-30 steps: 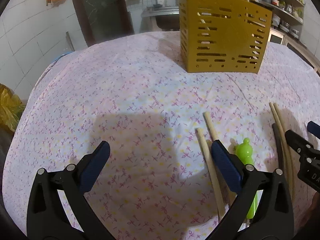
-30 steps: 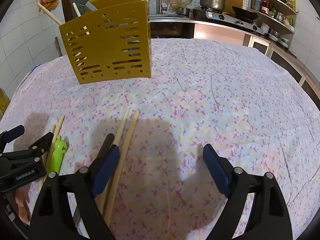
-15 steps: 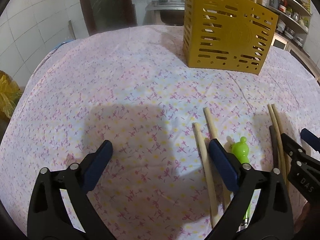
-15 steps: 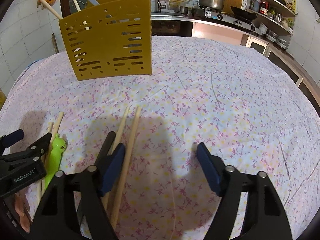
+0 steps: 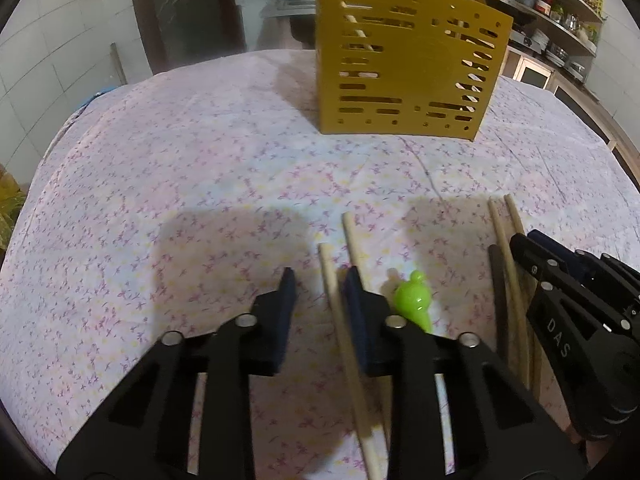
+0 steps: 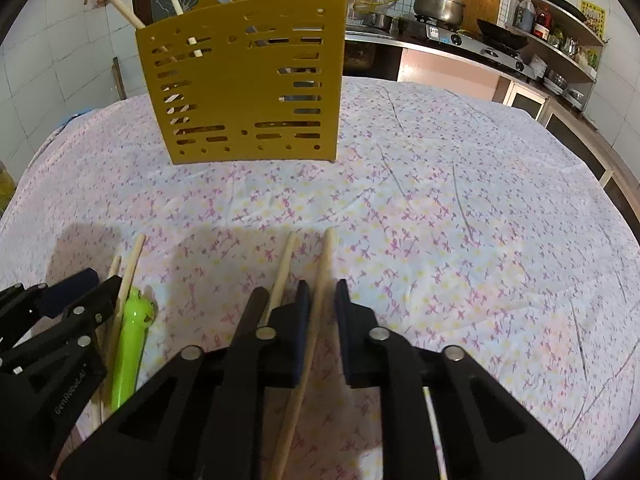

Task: Organize utensils
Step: 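Close the left tool on a chopstick while the right tool grasps another chopstick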

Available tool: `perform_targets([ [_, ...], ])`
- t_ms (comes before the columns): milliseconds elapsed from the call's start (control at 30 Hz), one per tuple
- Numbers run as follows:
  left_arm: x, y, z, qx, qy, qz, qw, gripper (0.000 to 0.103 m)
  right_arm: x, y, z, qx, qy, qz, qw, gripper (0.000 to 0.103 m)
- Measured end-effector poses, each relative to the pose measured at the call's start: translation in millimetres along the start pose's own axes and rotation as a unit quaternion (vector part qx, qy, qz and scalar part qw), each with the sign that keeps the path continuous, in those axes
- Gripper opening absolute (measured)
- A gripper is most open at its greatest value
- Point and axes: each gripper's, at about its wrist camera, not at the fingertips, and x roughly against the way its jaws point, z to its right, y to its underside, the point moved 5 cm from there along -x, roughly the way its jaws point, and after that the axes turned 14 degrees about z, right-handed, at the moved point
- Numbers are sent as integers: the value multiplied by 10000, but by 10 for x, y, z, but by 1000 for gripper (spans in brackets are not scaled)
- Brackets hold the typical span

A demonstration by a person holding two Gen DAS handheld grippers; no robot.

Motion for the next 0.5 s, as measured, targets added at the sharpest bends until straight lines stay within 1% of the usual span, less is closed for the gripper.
perform_targets([
  [33,-8,-12,24,-24,25,-15,10000,11,-10,-7,9,2,-10,-4,10000,9],
  [100,-30,-30,45,-23,50,-41,10000,7,-18,-13,19,-14,-41,2,10000,9],
  [233,-49,-48,47,-2,53,-41,10000,6,-3,0,29,-7,-105,50,9999,6],
  [500,-40,-81,-3,49,62,61,10000,4,41,7,132,-277,-255,92,9993,6],
])
